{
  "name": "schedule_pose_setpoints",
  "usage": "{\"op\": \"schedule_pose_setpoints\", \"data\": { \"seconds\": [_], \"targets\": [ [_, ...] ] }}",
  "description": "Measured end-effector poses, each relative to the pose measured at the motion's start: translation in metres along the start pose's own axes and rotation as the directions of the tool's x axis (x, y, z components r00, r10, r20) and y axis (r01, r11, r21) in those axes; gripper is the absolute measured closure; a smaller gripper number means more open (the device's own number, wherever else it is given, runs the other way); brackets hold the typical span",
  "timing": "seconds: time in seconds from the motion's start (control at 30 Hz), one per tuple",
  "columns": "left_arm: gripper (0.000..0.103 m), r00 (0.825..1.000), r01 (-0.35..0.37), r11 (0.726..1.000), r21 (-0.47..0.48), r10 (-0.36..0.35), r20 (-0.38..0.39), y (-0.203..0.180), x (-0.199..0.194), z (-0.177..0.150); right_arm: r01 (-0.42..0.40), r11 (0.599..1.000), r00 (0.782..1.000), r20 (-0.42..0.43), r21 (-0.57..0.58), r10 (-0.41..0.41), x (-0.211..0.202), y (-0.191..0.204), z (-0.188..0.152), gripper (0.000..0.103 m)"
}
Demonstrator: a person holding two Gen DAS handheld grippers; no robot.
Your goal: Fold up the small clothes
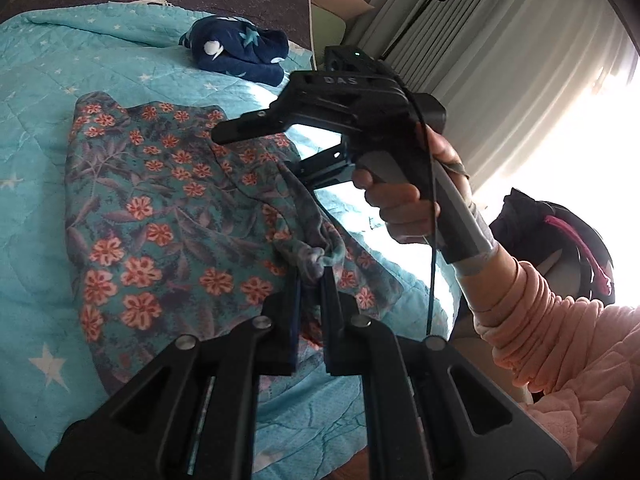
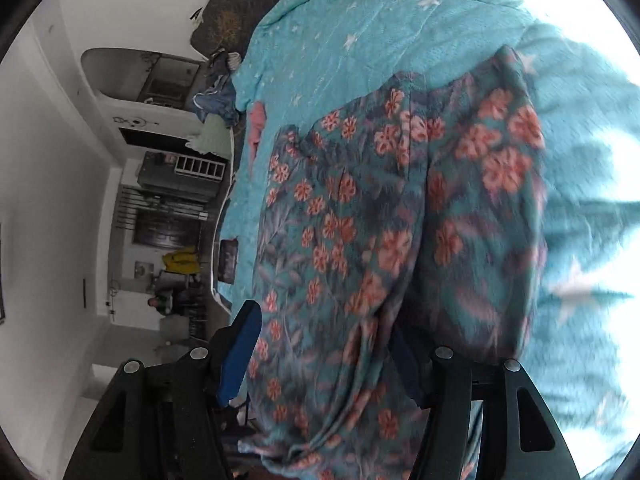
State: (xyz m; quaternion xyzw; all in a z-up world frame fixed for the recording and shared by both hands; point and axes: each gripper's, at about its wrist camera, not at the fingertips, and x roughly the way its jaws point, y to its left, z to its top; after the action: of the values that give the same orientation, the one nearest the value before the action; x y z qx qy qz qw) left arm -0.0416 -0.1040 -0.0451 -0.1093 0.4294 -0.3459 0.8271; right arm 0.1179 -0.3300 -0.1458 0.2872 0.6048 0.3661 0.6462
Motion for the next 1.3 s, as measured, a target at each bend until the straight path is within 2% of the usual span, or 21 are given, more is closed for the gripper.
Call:
{"op": "schedule_pose_setpoints", "data": {
  "seconds": [0.1,0.13,0.17,0.2,0.23,0.37,0.47,0.57,0.67,0.77,0.8,0.83,0.87,0.93,1.0,1.07,1.17,1.23,1.3],
  "targets": [
    [0.093,1.000,0.001,1.000,-0.001,-0.001,0.009,0.000,-0.002,0.001,0.036,0.999,0.999,0.005,0.024,-0.036,0.012,0.004,0.016,0.039],
    [0.093,1.000,0.004,1.000,0.000,-0.004,0.010,-0.001,-0.003,0.002,0.059,0.998,0.998,0.019,0.026,-0.059,0.014,0.006,0.018,0.045],
    [0.093,1.000,0.012,1.000,0.001,-0.012,0.013,-0.002,-0.003,0.003,0.083,0.996,0.996,0.041,0.019,-0.083,0.013,0.008,0.020,0.069],
    [0.093,1.000,0.016,1.000,0.002,-0.016,0.018,-0.003,-0.004,0.003,0.123,0.992,0.991,0.062,-0.008,-0.122,0.012,0.012,0.021,0.086],
    [0.093,0.999,0.020,1.000,0.005,-0.020,0.027,-0.004,-0.005,0.005,0.152,0.988,0.985,0.080,-0.025,-0.150,0.010,0.014,0.021,0.095],
    [0.094,0.995,0.085,0.994,0.074,-0.089,0.055,-0.024,-0.006,0.013,0.183,0.978,0.975,0.148,-0.105,-0.166,-0.008,0.032,0.019,0.096],
    [0.094,0.992,0.116,0.981,0.156,-0.123,0.036,-0.047,0.001,0.018,0.193,0.968,0.963,0.220,-0.162,-0.155,-0.036,0.048,0.012,0.096],
    [0.094,0.986,0.164,0.965,0.203,-0.169,0.006,-0.065,0.012,0.021,0.239,0.953,0.943,0.280,-0.187,-0.182,-0.062,0.056,0.001,0.096],
    [0.094,0.981,0.193,0.955,0.226,-0.190,-0.036,-0.075,0.027,0.021,0.318,0.928,0.916,0.316,-0.196,-0.247,-0.078,0.050,-0.012,0.096],
    [0.094,0.983,0.172,0.965,0.201,-0.155,-0.094,-0.073,0.051,0.019,0.428,0.889,0.878,0.309,-0.166,-0.365,-0.077,0.026,-0.016,0.088],
    [0.094,0.982,0.166,0.969,0.185,-0.146,-0.117,-0.070,0.058,0.018,0.448,0.882,0.871,0.294,-0.148,-0.393,-0.073,0.012,-0.016,0.082],
    [0.094,0.980,0.166,0.973,0.163,-0.144,-0.137,-0.067,0.064,0.017,0.447,0.886,0.874,0.272,-0.123,-0.404,-0.070,0.000,-0.015,0.079],
    [0.094,0.977,0.172,0.975,0.142,-0.150,-0.154,-0.064,0.069,0.016,0.418,0.904,0.889,0.242,-0.085,-0.389,-0.071,-0.018,-0.015,0.075],
    [0.094,0.977,0.169,0.977,0.128,-0.148,-0.155,-0.063,0.070,0.015,0.296,0.955,0.935,0.206,-0.010,-0.288,-0.080,-0.045,-0.012,0.071],
    [0.094,0.979,0.163,0.977,0.135,-0.144,-0.142,-0.064,0.066,0.016,0.198,0.979,0.955,0.216,0.039,-0.202,-0.087,-0.059,-0.008,0.068],
    [0.093,0.983,0.154,0.978,0.138,-0.137,-0.124,-0.065,0.058,0.015,0.127,0.990,0.959,0.247,0.053,-0.137,-0.096,-0.064,-0.004,0.061],
    [0.092,0.985,0.145,0.981,0.126,-0.132,-0.108,-0.061,0.052,0.015,-0.028,0.997,0.965,0.262,0.070,0.009,-0.102,-0.069,0.009,0.059],
    [0.087,0.986,0.144,0.983,0.116,-0.133,-0.097,-0.058,0.048,0.015,-0.096,0.992,0.962,0.265,0.078,0.072,-0.102,-0.070,0.020,0.059],
    [0.077,0.988,0.139,0.985,0.101,-0.131,-0.081,-0.053,0.043,0.016,-0.114,0.990,0.958,0.273,0.088,0.086,-0.098,-0.066,0.032,0.058]
  ]
}}
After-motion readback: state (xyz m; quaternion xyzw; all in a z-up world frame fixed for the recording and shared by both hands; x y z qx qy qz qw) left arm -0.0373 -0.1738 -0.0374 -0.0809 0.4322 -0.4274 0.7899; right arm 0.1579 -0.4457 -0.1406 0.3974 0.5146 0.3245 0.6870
